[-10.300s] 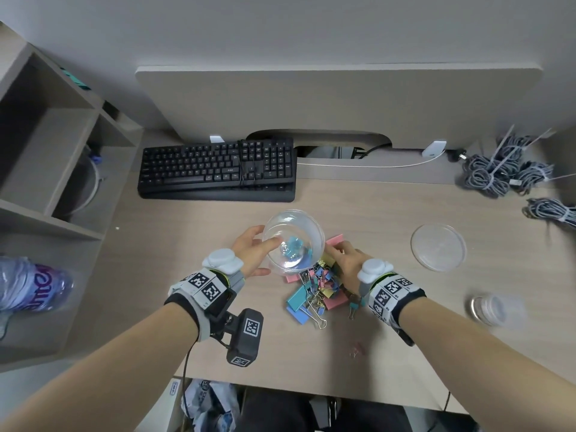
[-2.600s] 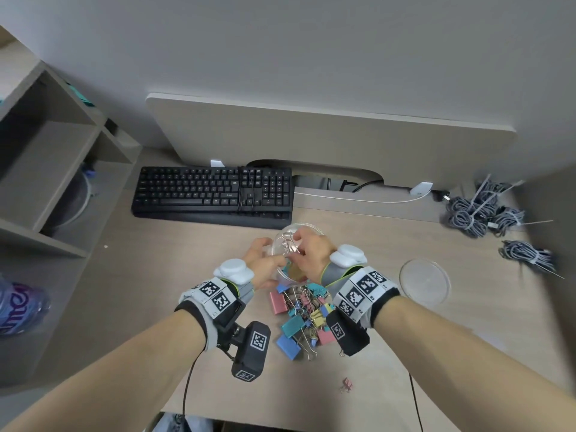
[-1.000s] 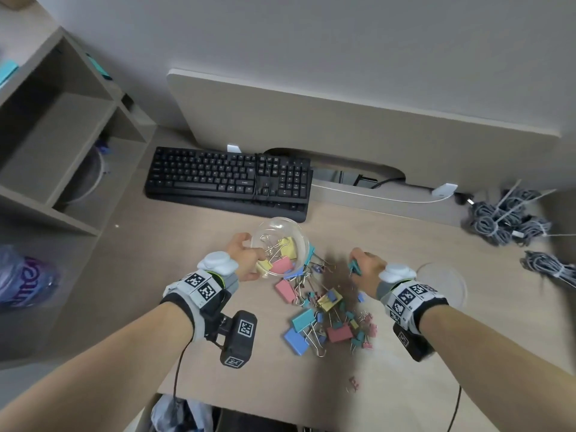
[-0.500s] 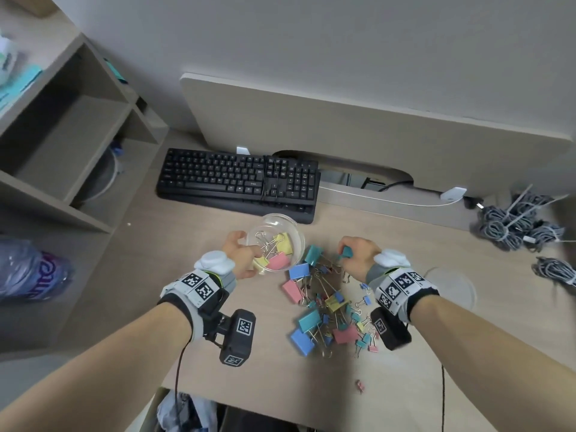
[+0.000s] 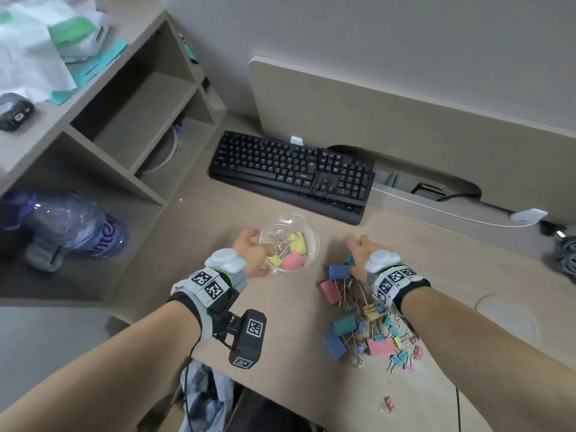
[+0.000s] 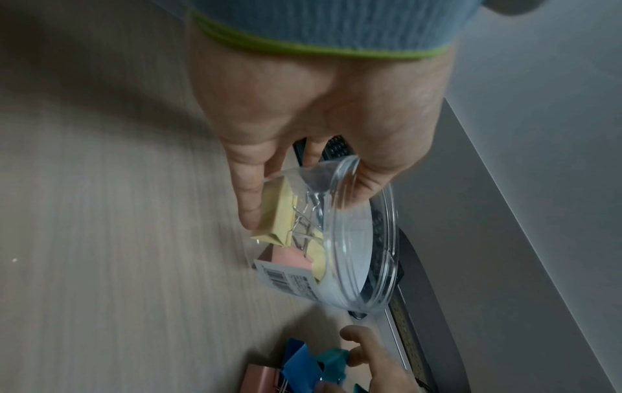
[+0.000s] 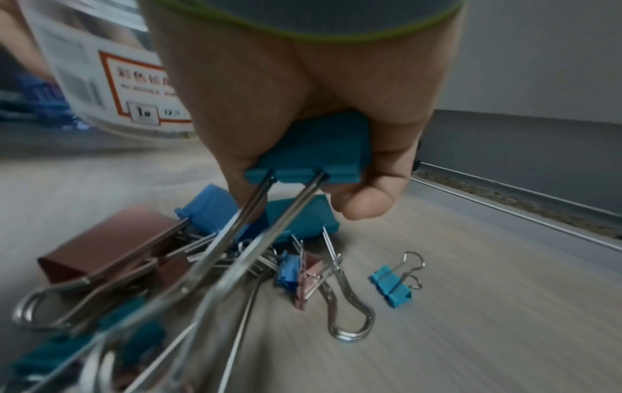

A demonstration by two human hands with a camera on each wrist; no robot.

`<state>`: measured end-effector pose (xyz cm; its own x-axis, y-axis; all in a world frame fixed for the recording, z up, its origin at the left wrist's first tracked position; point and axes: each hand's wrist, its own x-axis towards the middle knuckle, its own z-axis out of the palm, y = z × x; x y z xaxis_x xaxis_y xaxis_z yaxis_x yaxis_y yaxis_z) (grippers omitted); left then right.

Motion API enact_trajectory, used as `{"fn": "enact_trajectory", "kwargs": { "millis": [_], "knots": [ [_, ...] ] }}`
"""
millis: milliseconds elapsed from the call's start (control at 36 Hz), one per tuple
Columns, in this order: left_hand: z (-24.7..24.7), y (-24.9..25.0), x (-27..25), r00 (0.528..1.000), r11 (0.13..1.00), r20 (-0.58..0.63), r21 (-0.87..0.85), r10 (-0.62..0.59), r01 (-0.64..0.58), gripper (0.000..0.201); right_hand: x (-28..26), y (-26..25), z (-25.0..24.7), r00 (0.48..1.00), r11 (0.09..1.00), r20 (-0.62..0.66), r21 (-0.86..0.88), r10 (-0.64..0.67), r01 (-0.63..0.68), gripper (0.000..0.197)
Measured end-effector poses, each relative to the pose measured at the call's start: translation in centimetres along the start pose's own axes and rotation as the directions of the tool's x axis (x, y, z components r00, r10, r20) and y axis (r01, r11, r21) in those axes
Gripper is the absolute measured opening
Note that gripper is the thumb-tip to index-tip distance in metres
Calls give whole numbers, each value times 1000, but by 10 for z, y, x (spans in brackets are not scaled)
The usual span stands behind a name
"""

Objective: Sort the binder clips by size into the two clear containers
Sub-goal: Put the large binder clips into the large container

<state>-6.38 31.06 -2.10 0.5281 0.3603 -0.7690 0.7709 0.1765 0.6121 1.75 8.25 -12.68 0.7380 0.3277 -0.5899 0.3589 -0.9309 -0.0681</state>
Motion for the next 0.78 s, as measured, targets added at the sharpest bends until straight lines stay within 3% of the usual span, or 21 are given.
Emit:
{"fn": "enact_trajectory", "kwargs": {
  "millis": [250,444,555,778],
  "knots": [
    [3,0,3,1000,1000,1,-15,-9,9,60,11,-2,0,998,999,53,-30,-21,23,41],
    [7,0,6,1000,1000,-4,-5,6,-6,60,-4,17,-17,969,944,-189,316,158,-92,23],
    [18,2,6,1000,1000,15,12,4,-4,62,-16,38,-32,940,873,-195,460,279,-163,27],
    [37,2,2,997,998,72,57,-10,6,61,-48,56,-53,931,822,-182,543,315,-172,36]
  ]
}}
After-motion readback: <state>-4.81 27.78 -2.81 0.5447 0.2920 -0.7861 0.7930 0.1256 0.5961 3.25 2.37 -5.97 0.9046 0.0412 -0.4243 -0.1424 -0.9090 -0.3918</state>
